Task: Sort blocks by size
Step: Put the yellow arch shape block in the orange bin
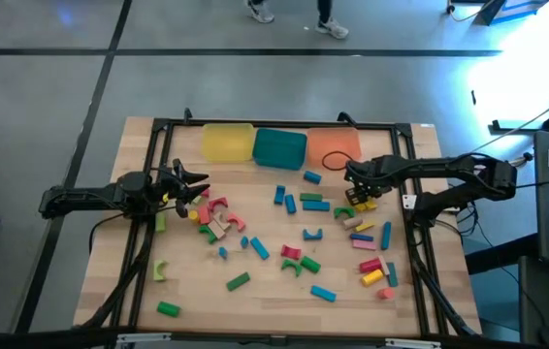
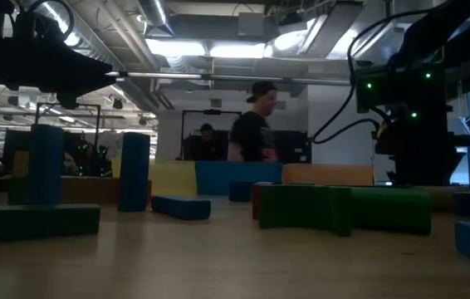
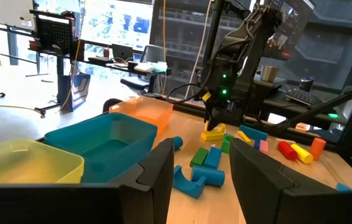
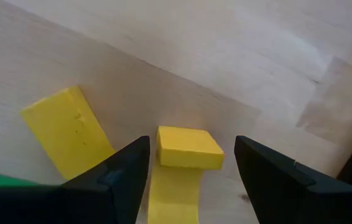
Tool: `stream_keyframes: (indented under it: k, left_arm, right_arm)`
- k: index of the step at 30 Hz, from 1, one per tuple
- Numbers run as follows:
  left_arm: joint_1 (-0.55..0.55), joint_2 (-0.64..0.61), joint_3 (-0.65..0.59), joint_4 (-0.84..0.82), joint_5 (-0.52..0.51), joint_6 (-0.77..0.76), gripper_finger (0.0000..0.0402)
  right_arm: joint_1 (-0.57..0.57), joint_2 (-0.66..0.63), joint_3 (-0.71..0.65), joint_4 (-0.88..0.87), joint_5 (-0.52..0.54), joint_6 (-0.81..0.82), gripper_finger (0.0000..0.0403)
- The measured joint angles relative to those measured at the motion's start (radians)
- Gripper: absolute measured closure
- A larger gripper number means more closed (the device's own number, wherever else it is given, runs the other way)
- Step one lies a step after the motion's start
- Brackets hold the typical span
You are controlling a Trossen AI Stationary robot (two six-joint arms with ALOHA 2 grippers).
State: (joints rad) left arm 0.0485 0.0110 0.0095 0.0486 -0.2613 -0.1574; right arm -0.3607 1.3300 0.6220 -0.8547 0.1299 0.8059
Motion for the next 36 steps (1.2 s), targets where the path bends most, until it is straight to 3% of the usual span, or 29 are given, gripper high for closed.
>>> stream_keyframes:
  k: [12, 26, 36]
  left_arm:
    - [0.0, 0.0, 0.0, 0.0, 0.0, 0.0, 0.0267]
    - [0.0, 0.0, 0.0, 0.0, 0.0, 0.0, 0.0267]
    - [0.0, 0.0, 0.0, 0.0, 0.0, 0.0, 0.0267]
  right_arm:
    - [0.0, -0.003, -0.039, 0.05, -0.026, 0.0, 0.0264]
    - [0.0, 0.0, 0.077, 0.182, -0.026, -0.149, 0.0264]
    - [0.0, 0.0, 0.175, 0.466, 0.019, -0.351, 0.026]
